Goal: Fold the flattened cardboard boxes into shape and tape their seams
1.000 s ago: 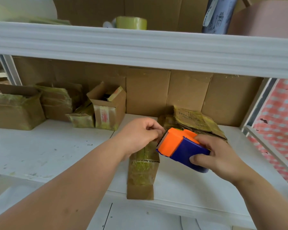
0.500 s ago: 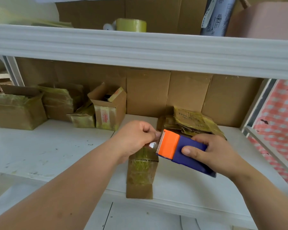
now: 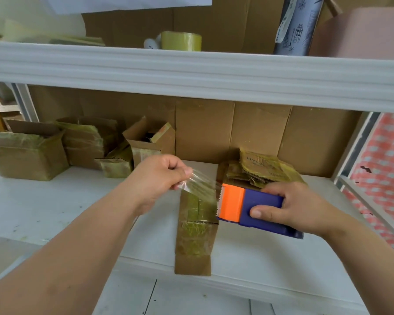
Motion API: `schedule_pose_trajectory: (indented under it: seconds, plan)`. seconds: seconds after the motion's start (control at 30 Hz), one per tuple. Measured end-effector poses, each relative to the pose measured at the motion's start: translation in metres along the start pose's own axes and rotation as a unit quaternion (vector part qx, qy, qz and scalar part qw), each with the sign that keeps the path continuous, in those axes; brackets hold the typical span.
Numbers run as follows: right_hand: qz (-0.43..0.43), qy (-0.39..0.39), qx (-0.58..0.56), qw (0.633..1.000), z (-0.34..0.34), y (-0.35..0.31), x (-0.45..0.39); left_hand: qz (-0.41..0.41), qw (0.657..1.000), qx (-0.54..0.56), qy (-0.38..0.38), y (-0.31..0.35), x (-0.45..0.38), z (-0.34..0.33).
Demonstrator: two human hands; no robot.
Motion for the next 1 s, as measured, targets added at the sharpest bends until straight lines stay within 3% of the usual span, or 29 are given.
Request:
schedule_pose_trajectory:
  seconds: [0.17,0.37,1.0]
  plan:
    - [-0.059,-0.002,0.065,0.996,0.012,0.03,-0.001,0.073,0.996,0.042,0.038,-0.027,-0.001,0.027]
    - [-0.104,-0.042,0.089,0.99,0.005,0.051,-0.008,0.205,0.971,0.104,0.063,-0.071,0.005,0.015]
    - [-0.117,-0.113,0.129,0.978,-0.008,0.064,-0.031,0.288,0.952,0.089,0.049,-0.106,0.008,0.0]
Point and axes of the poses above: each hand's wrist, its own x-axis away from the middle knuckle, its own z-axis out of the back of the hand, y = z × x, the point moved 3 cm from there along -x, towards the middle knuckle, and after that the axes turned 2 degrees about -x, right-handed, at the moved point
